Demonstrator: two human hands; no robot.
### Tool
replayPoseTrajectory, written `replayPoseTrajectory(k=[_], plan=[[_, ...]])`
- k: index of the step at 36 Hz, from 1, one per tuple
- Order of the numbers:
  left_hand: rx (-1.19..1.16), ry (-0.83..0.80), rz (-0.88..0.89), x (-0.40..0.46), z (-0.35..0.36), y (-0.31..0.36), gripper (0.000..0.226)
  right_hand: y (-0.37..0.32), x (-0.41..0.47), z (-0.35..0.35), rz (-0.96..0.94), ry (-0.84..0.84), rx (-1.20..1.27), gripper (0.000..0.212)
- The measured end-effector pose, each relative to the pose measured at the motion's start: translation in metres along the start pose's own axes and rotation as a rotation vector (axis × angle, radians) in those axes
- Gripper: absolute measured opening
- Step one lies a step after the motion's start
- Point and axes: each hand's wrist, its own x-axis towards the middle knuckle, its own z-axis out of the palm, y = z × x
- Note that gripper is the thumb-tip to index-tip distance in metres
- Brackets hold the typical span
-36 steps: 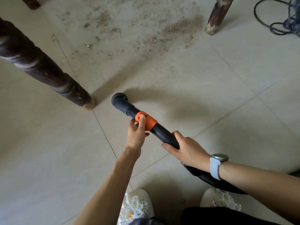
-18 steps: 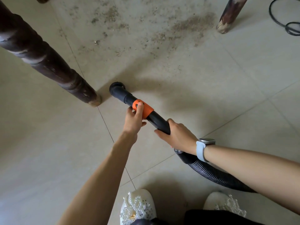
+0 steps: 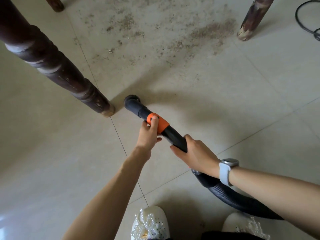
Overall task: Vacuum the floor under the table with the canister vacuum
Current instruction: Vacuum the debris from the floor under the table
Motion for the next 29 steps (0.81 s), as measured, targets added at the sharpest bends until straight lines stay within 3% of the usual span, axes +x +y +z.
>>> replayPoseTrajectory(k=[5, 18, 25, 29], plan=[[-0.004, -0.033, -0.008, 0.002, 0.007, 0.004, 0.042, 0.003, 0.001, -0.009, 0.025, -0.016, 0.026, 0.041], [-0.103, 0.093, -0.048, 0.061, -0.025, 0.075, 0.031, -0.065, 0.076, -0.029, -0.027, 0.001, 0.113, 0.043], [-0.085, 0.027, -0.045, 0.027, -0.012, 0.049, 0.034, -0.038, 0.042, -0.032, 0.015, -0.109, 0.281, 0.035], [-0.145, -0.007, -0.093, -0.006, -0.008, 0.016, 0.02, -0.009, 0.019, -0.024, 0.043, -0.231, 0.279, 0.031]])
